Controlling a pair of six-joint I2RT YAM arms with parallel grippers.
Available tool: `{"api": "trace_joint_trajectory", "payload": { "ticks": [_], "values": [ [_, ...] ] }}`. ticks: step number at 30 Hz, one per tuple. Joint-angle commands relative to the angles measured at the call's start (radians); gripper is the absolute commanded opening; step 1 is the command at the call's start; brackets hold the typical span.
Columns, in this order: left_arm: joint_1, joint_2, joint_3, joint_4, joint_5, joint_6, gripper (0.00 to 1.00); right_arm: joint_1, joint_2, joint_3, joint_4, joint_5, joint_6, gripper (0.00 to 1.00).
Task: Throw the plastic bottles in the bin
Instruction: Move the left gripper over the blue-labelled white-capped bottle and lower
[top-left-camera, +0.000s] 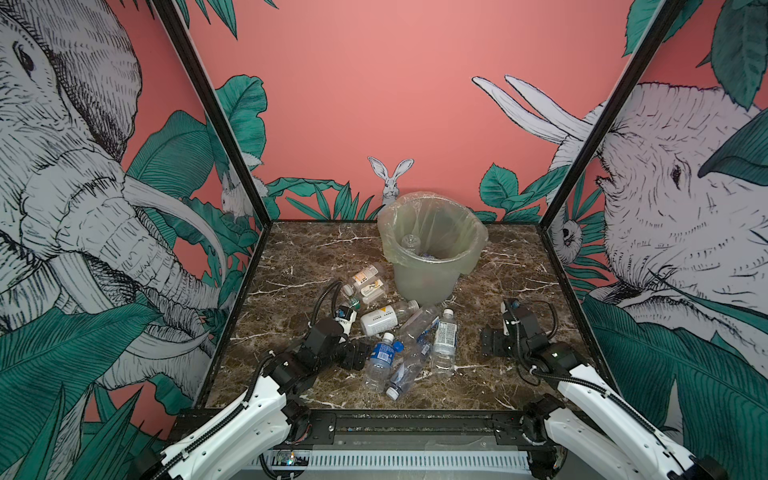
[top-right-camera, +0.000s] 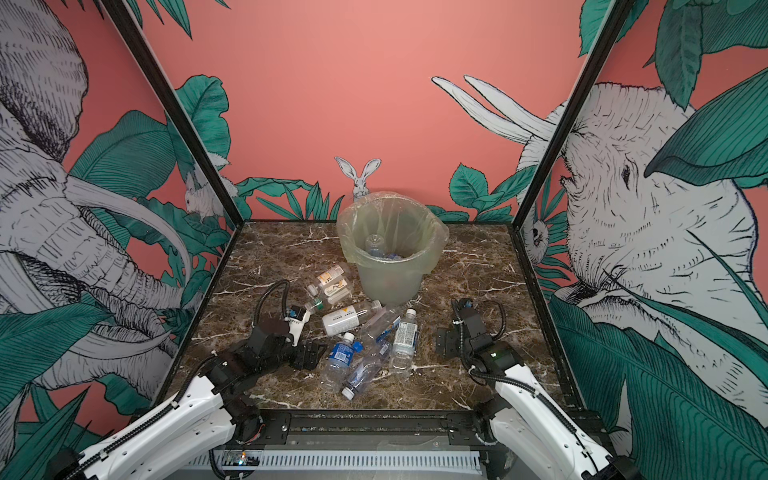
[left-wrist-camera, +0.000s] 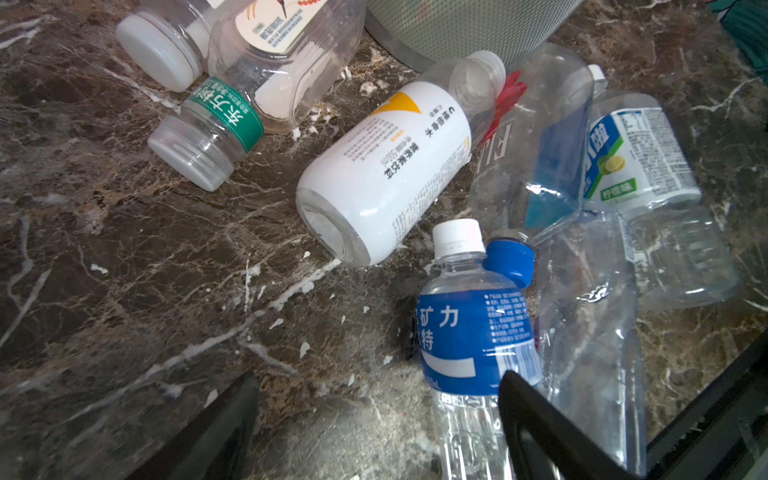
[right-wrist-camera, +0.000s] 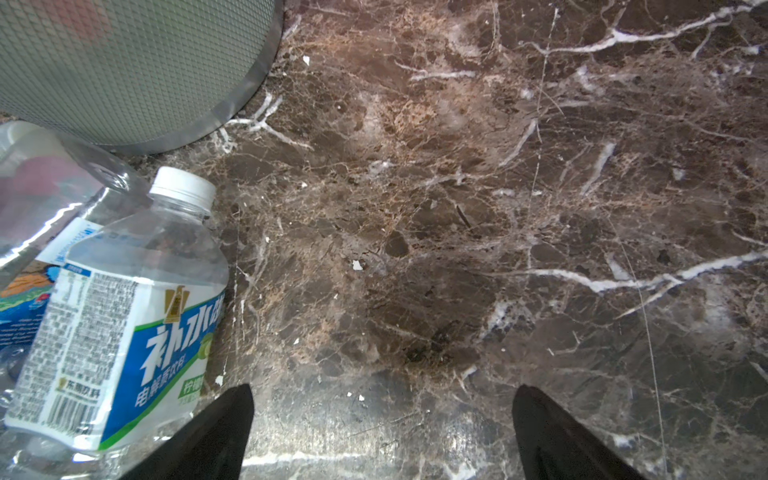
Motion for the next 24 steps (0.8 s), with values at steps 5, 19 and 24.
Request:
{"api": "trace_joint_trajectory", "payload": {
  "ticks": [5, 19, 24],
  "values": [
    [-0.065, 0.066, 0.042, 0.048, -0.039, -0.036, 0.91, -0.004, -0.009, -0.008, 0.035, 0.024, 0.014, 0.99],
    [-0.119, 0.301, 0.240, -0.093, -0.046, -0.134, 0.92, -0.005, -0.008, -0.010, 0.037, 0.035, 0.020, 0.99],
    [-0.128, 0.390, 0.319, -0.187, -0.013, -0.162, 0.92, -0.005, -0.025, -0.017, 0.035, 0.041, 0.023, 0.99]
  ]
}}
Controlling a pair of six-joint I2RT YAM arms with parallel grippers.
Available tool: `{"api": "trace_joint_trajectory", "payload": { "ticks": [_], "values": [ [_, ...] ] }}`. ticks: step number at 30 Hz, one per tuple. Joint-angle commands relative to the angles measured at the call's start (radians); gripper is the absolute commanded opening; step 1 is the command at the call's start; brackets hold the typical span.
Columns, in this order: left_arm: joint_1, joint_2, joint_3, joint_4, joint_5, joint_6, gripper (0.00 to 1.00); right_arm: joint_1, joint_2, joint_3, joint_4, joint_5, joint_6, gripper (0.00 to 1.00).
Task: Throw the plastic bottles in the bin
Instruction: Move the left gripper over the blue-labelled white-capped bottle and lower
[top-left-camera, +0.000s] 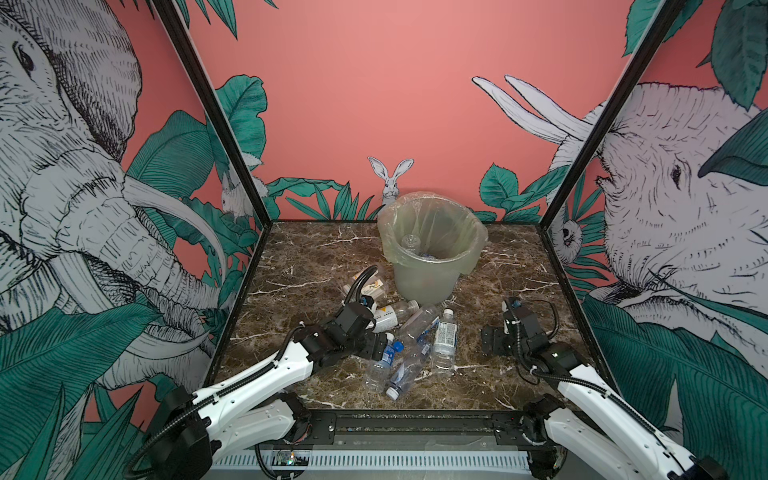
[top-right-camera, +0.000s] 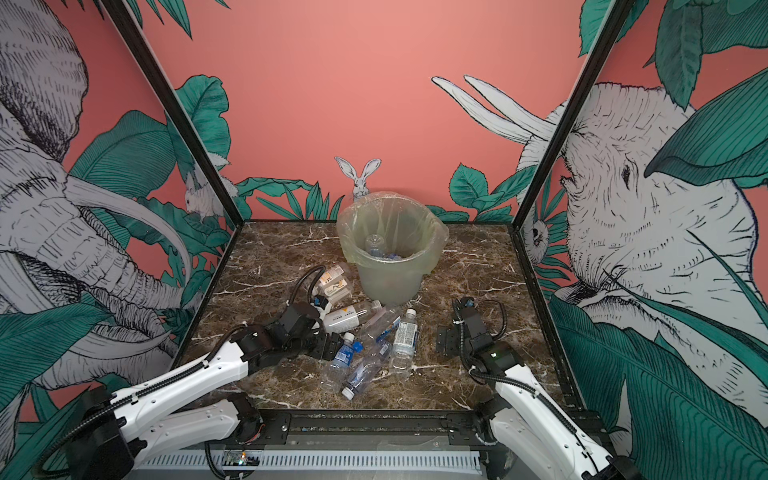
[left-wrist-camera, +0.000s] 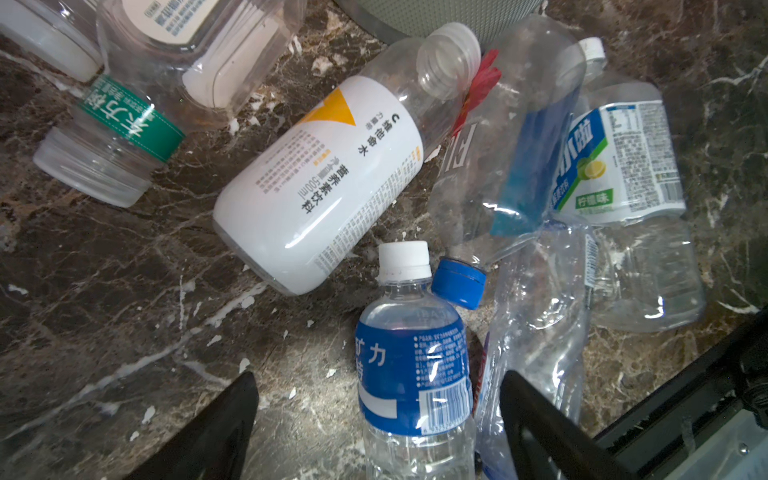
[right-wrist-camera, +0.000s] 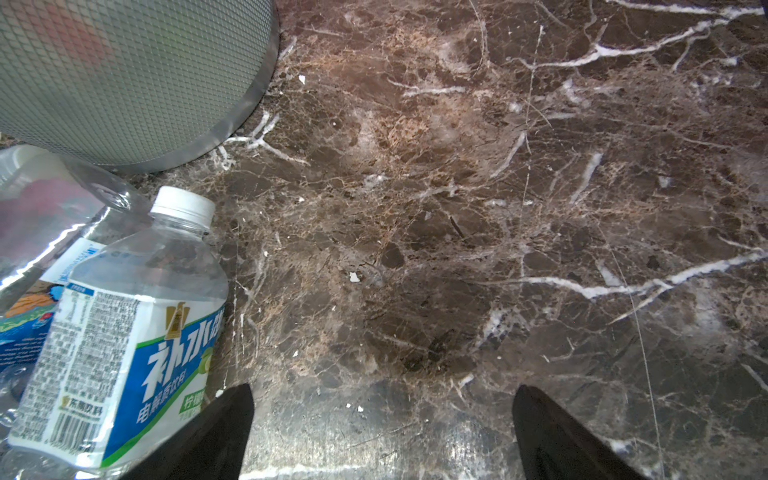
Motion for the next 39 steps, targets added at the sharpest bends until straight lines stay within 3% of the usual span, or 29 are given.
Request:
{"api": "trace_joint_trajectory", "payload": {
  "ticks": [1, 39],
  "values": [
    [-0.014, 0.032, 0.051, -0.097, 0.026, -0.038, 0.92, -0.005, -0.020, -0.014, 0.020, 0.021, 0.011, 0.99],
    [-0.115, 0.280, 0.098, -0.125, 0.039, -0.063, 0.89, -0.004, -0.035, -0.024, 0.030, 0.012, 0.013, 0.99]
  ]
}}
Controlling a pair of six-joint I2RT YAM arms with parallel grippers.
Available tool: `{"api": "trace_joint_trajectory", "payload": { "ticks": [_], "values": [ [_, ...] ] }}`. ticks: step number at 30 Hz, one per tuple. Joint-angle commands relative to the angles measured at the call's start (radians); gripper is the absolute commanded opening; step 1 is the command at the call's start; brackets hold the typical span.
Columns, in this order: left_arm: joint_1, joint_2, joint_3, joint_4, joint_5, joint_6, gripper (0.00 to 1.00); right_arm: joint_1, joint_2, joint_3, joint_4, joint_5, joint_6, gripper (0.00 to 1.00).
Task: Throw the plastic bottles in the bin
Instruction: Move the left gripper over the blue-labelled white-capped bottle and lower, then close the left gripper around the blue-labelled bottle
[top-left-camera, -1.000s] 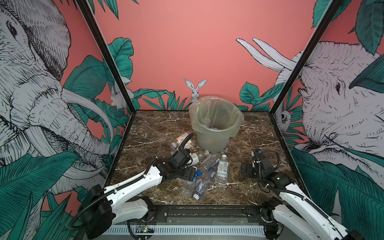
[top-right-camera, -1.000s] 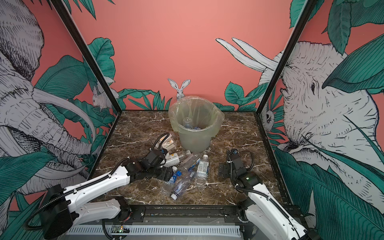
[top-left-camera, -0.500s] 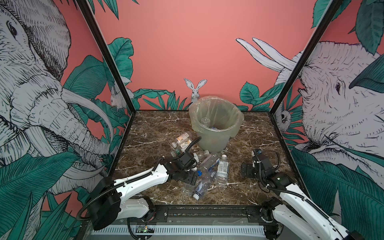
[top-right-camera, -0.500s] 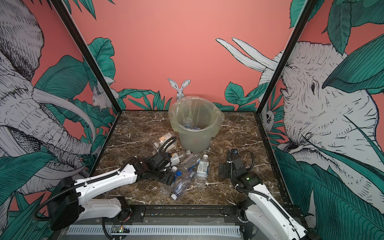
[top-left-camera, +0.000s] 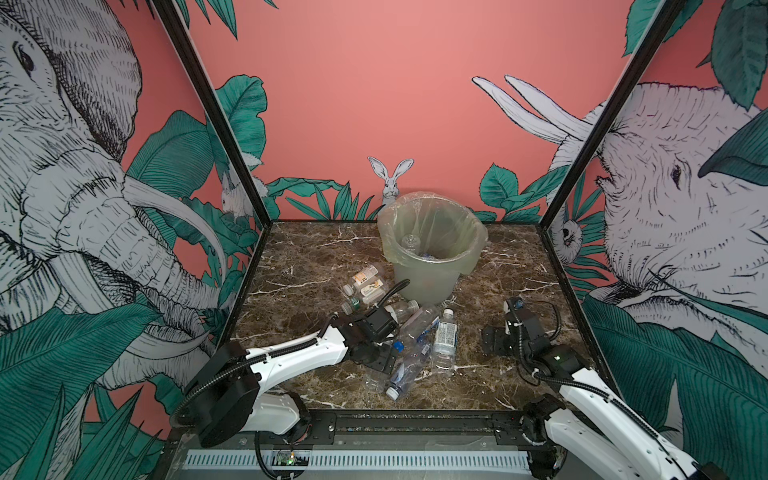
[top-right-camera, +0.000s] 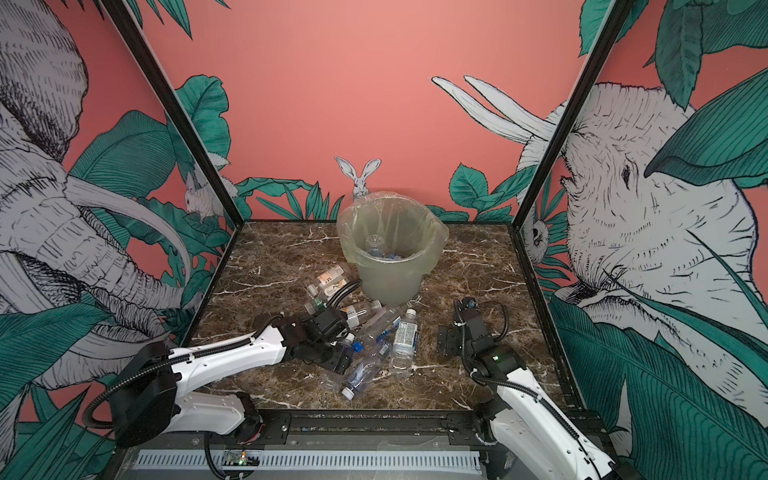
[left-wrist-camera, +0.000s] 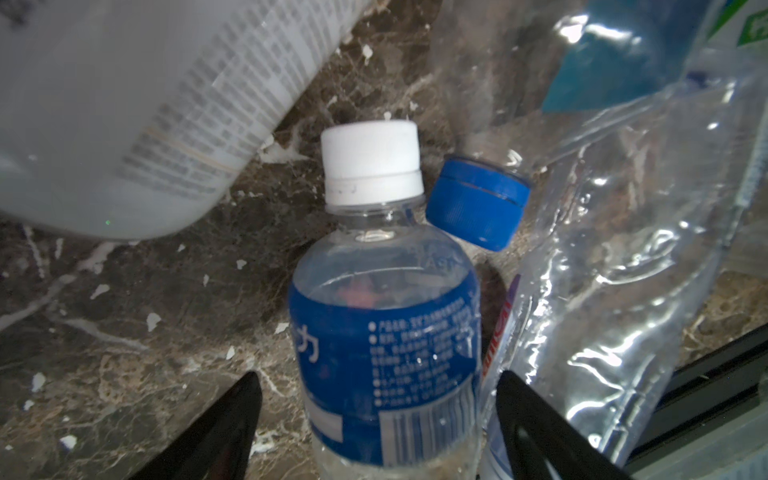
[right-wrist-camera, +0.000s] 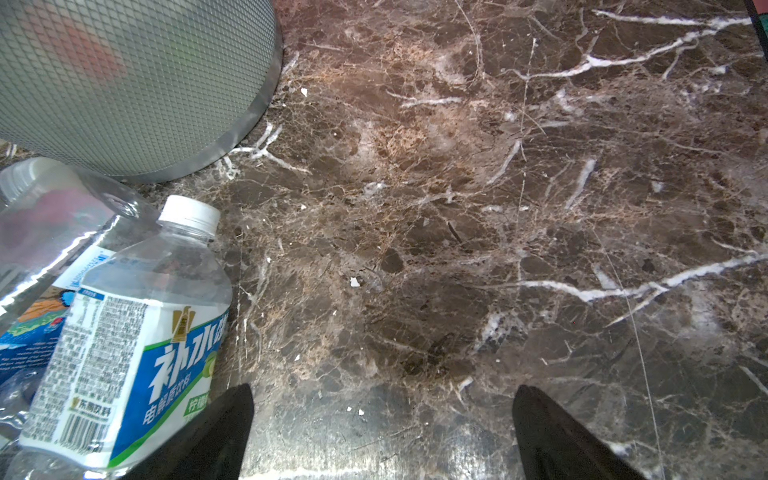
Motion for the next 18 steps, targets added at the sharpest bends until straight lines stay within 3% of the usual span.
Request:
{"api": "trace_joint_trajectory", "payload": {
  "ticks": [1, 18],
  "values": [
    [-0.005, 0.006, 0.015, -0.012, -0.001, -0.015, 0.88, -0.005, -0.008, -0.016, 0.023, 0.008, 0.009, 0.99],
    [-0.005, 0.082, 0.030, -0.100, -0.043, 0.045, 0.81, -0.005, 0.009, -0.012, 0.022, 0.016, 0.014, 0.99]
  ]
}}
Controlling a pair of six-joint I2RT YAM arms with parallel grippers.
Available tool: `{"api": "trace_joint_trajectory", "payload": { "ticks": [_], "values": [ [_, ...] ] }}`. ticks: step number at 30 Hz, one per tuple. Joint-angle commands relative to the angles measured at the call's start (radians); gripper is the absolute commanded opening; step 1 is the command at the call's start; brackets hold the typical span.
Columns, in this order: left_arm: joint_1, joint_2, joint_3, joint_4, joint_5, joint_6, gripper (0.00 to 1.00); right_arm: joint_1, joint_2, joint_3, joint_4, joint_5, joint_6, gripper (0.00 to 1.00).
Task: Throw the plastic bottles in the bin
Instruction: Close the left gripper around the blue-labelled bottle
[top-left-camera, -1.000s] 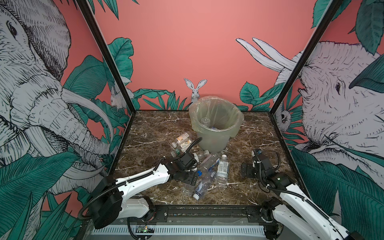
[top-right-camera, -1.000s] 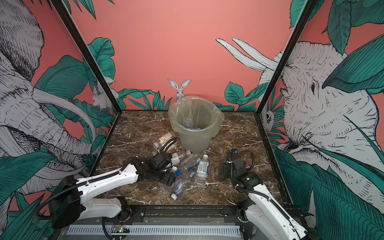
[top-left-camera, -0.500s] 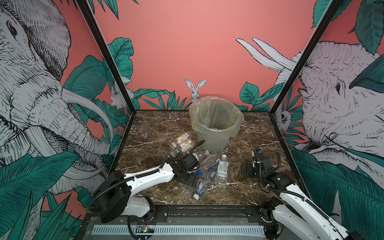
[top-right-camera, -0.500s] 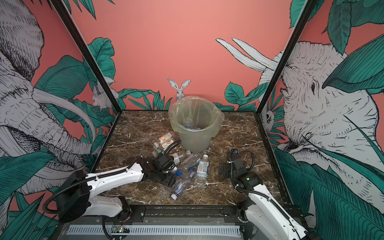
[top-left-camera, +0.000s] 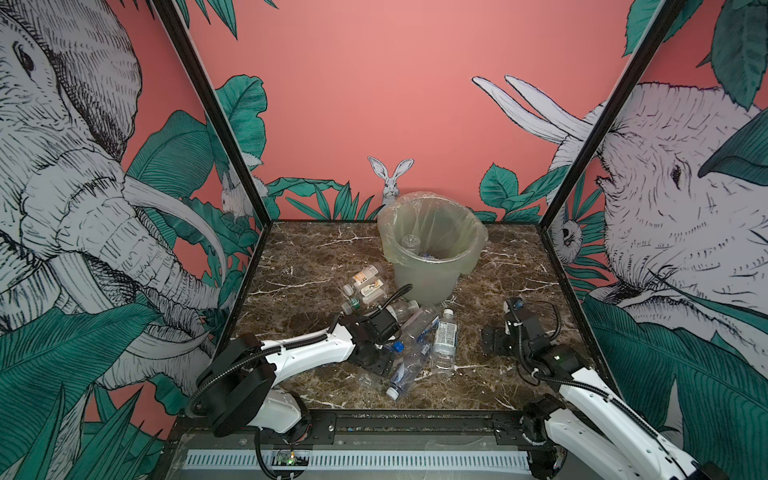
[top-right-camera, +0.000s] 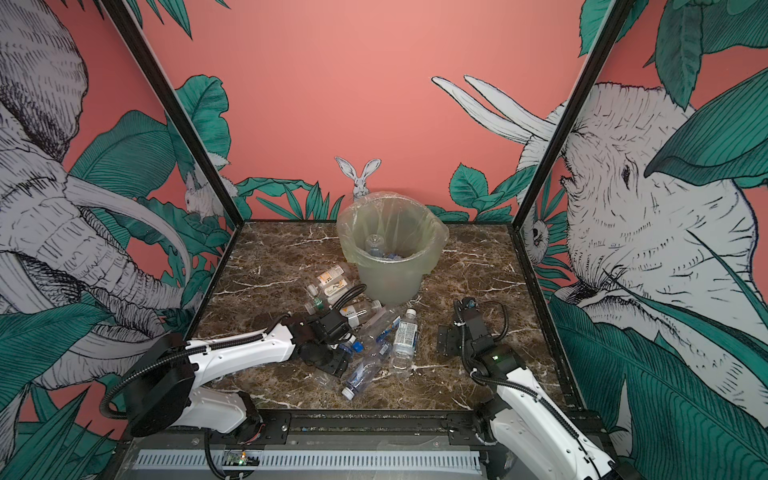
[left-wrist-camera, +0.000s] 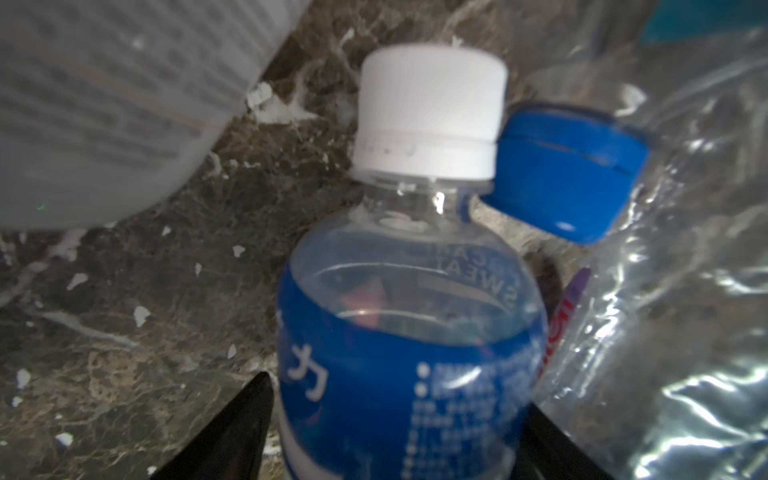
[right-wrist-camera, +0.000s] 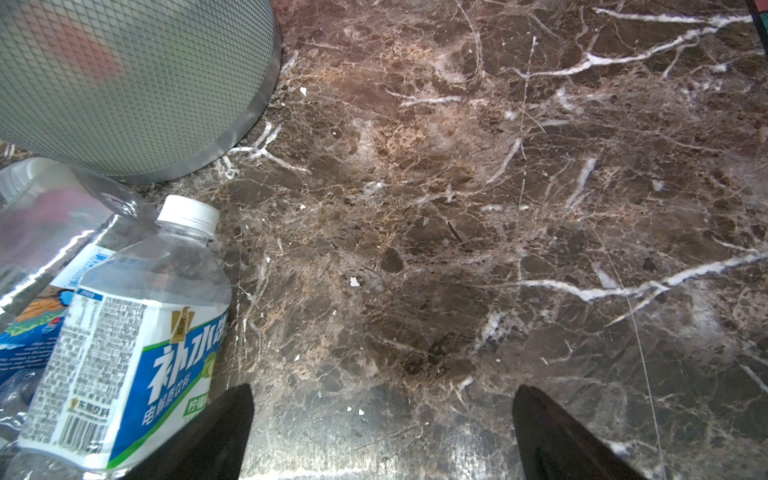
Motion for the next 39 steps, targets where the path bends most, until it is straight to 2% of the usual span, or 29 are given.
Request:
{"api": "trace_joint_trajectory", "payload": {
  "ticks": [1, 9, 21, 24, 29, 39],
  "values": [
    [-0.005, 0.004, 0.027, -0.066, -0.035, 0.023, 0.80, -0.006, 0.004, -0.010, 0.023, 0.015, 0.009, 1.00],
    [-0.005, 0.031, 0.024, -0.078, -0.041, 0.055, 0.85, -0.005, 0.007, -0.010, 0.023, 0.014, 0.009, 1.00],
    [-0.005, 0.065, -0.024, -0.010, -0.003, 0.087, 0.83, -0.005, 0.001, -0.011, 0.022, 0.015, 0.011, 0.99],
    [-0.005, 0.067, -0.037, 0.008, 0.001, 0.090, 0.78, -0.005, 0.002, -0.011, 0.021, 0.016, 0.011, 1.00],
    [-0.004, 0.043, -0.064, 0.038, -0.012, 0.086, 0.64, -0.005, 0.007, -0.010, 0.020, 0.015, 0.012, 0.99],
    [-0.005, -0.227, -0.239, 0.219, -0.011, 0.099, 0.50, -0.005, 0.010, -0.008, 0.016, 0.018, 0.015, 1.00]
  ]
}}
